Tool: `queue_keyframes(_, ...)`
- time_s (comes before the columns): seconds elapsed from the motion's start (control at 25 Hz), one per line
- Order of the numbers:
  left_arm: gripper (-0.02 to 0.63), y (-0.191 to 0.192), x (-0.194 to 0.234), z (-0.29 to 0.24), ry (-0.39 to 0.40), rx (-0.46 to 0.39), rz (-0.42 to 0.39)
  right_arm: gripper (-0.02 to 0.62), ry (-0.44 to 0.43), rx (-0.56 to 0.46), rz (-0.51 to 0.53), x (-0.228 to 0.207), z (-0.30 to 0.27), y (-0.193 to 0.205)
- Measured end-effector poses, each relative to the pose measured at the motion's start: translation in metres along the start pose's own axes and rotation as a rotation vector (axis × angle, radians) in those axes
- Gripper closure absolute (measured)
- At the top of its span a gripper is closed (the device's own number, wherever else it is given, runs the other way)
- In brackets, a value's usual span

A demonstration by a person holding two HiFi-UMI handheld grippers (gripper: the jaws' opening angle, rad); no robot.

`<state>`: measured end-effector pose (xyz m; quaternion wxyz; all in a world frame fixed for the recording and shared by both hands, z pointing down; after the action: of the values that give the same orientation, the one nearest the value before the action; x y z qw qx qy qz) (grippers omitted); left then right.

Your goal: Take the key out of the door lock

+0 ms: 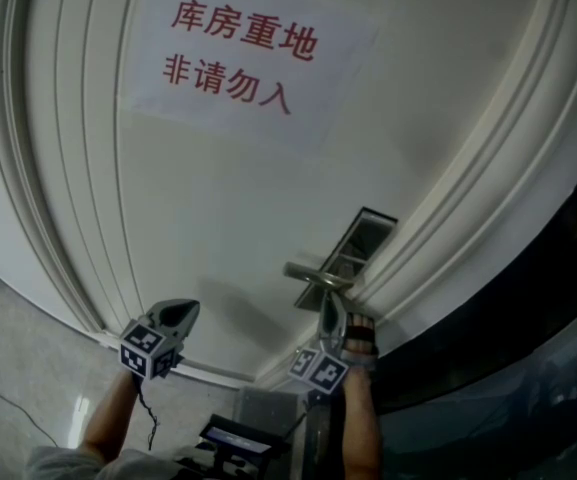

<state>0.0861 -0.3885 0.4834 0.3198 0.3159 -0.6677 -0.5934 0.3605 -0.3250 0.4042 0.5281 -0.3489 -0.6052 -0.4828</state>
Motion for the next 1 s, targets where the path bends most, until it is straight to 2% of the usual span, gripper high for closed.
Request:
queue_keyframes(0.56, 0.598, 0.0014, 0.0015, 0.0065, -0.006, -0.011, 0.012, 0.574, -0.003, 0.021, 0.113, -0.0003, 0.0017, -0.0034)
queue_keyframes(0.76, 0.598, 0.0020, 0.0043, 0.0080, -0.006, -0.007, 0.012, 0.574, -0.021, 0.007, 0.069, -0.0010, 0.0030, -0.0088)
queue_keyframes(1.0, 0.598, 0.0035, 0.0062, 0.0092, -0.007, -0.008, 0.016, 0.574, -0.003, 0.042, 0.158, -0.0011, 0.0028, -0.0034)
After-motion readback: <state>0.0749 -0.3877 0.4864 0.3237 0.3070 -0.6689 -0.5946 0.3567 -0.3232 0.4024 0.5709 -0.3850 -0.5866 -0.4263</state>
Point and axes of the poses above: the fingertips, and each gripper's own axes: z backward along the fingers, x to its left, y out of its underside, the point moved 6 cm from there along z, backward along the fingers, and after that the axes turned 3 degrees about -z, right-handed, at the moved point
